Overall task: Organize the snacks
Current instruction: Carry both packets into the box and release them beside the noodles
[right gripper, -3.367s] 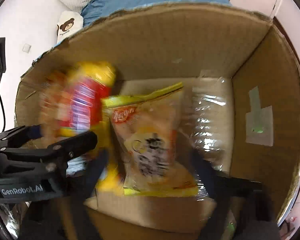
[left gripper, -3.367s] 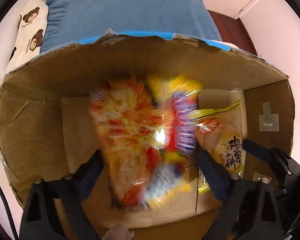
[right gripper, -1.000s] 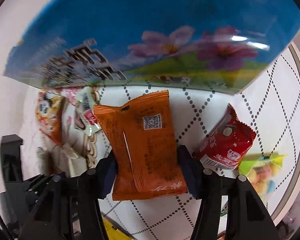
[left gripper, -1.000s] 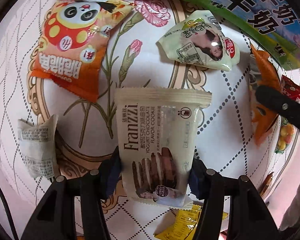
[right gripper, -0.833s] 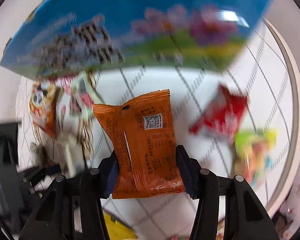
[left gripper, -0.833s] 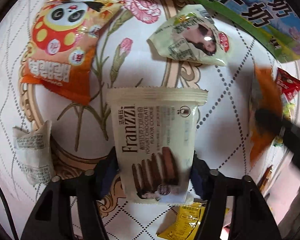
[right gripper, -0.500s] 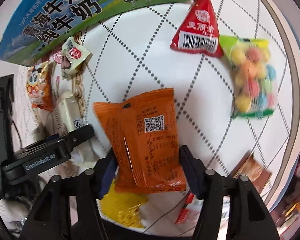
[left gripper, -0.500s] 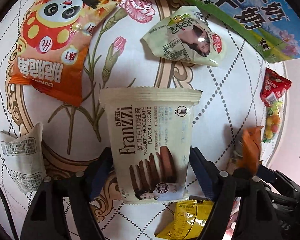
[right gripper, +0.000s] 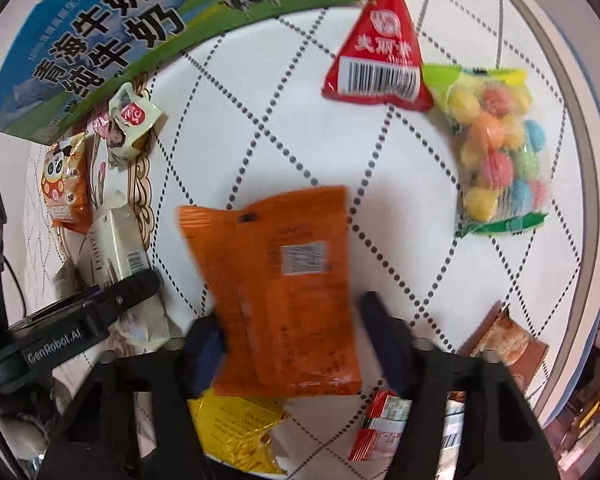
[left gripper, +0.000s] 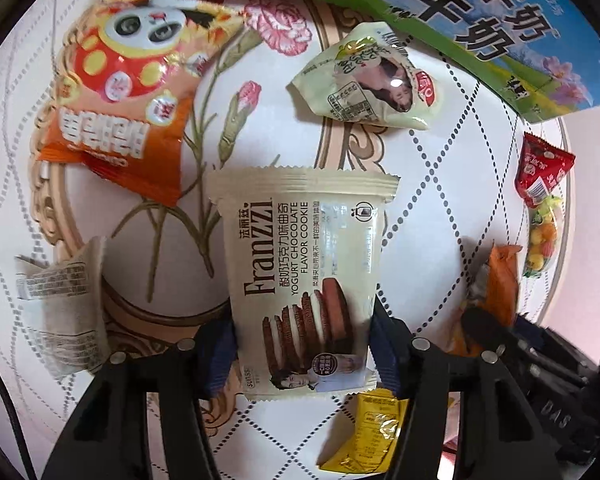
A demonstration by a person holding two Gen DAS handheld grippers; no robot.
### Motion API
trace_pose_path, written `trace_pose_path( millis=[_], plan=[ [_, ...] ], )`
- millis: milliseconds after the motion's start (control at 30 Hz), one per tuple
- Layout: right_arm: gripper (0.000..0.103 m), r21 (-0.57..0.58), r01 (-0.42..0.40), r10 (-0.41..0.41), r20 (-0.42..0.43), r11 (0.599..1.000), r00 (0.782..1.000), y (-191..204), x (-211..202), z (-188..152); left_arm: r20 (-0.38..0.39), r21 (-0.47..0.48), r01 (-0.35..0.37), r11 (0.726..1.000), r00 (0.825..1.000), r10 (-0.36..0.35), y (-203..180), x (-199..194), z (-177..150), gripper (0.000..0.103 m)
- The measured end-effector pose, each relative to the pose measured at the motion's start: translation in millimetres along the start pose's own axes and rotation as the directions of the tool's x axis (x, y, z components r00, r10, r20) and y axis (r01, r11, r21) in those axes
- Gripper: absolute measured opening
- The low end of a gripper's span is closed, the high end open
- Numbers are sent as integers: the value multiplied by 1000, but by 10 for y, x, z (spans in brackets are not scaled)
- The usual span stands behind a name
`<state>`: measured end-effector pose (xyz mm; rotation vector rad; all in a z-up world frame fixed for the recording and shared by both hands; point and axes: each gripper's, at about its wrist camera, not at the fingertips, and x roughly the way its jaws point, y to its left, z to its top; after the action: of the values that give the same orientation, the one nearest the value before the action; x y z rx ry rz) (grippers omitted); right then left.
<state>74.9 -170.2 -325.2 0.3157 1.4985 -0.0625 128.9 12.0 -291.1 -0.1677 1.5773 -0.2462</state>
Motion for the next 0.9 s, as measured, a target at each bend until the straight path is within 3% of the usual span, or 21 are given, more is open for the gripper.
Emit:
trace_pose_path(
  millis=[233, 467, 667, 733, 800, 900],
  plan=[
    [56, 4, -39, 39, 22, 999, 999, 28, -126, -39, 55, 53, -71, 996, 996, 68, -144, -282, -171, 56],
    [56, -21, -162, 163, 86, 987, 983, 164, -661, 20, 133, 109, -34, 993, 991, 20, -397, -923, -315, 56],
    [56, -51, -261, 266, 178, 964, 948, 221, -1308, 294, 237, 153, 29, 988, 969, -65, -692, -1646, 10, 56],
    [56, -64, -279, 287, 216, 958, 933, 225, -1529, 529, 263, 168, 34, 985, 962, -77, -756, -1838, 167, 56],
    [56, -73, -274, 283, 259, 959, 923, 267, -1675, 766, 304, 168, 17, 986, 950, -68, -678, -2060, 349, 56],
    [56, -77, -244, 256, 318, 967, 913, 268, -1861, 1188, 380, 191, -74, 979, 925, -4, -746, -2237, 712, 56]
  ],
)
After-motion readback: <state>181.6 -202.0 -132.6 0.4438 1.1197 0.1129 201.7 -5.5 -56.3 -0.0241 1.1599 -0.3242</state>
